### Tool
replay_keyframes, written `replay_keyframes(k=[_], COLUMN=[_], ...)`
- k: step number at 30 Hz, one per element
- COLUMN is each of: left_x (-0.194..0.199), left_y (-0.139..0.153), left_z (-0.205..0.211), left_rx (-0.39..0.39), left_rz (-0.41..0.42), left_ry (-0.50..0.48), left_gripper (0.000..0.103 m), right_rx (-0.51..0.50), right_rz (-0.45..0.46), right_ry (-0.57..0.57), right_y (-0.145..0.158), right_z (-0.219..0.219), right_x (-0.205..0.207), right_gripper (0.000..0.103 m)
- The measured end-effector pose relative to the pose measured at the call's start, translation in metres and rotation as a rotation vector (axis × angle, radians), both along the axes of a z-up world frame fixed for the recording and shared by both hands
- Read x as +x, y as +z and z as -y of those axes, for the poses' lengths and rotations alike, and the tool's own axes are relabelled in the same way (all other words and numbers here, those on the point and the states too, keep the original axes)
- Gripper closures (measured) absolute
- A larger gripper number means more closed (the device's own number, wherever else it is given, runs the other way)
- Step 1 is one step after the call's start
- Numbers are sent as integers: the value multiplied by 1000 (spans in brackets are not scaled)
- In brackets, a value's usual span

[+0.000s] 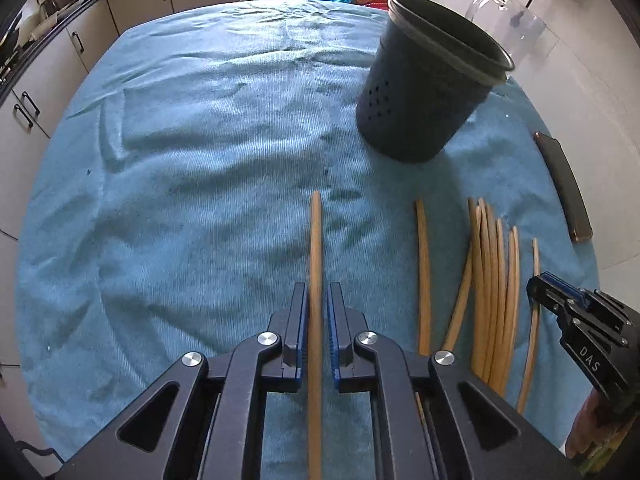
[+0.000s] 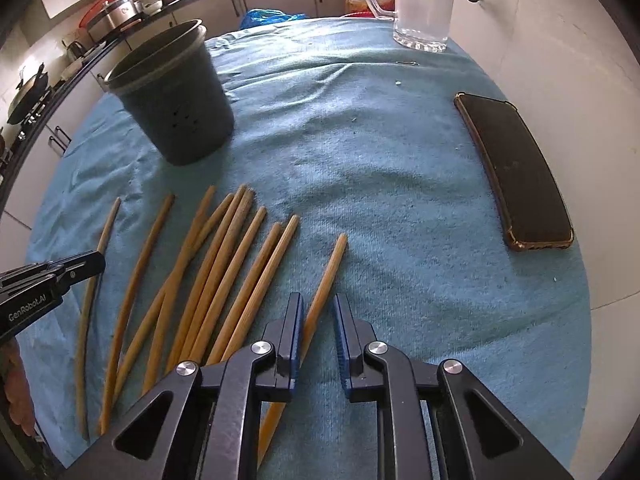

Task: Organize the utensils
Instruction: 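Grasp a wooden chopstick with the left tool while the right tool grasps another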

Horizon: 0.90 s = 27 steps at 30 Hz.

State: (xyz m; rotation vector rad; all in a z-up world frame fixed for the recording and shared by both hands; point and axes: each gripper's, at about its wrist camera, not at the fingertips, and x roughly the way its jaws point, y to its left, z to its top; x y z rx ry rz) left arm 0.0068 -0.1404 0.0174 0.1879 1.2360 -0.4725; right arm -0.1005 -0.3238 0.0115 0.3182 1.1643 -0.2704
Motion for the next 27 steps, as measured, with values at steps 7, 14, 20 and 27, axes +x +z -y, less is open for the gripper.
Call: replay_keyframes(k=[7, 14, 20, 27], left_x=[2, -5, -26, -68], left_y=[2, 3, 23, 70], left_z=[9, 14, 0, -15], left_rx=[19, 35, -15, -49], left_rz=[32, 68, 102, 233], left_ry=[-14, -21, 2, -21], left_gripper=[94, 97, 97, 97], right_rx=[-41, -96, -52, -98], right_rz=[-23, 1, 49, 153], right_ry=[-20, -25, -9, 11], right_y=[-1, -1, 9, 45], right_z=[-2, -10, -11, -28], right_x=[15, 17, 7, -17], right_gripper=[87, 92, 97, 97])
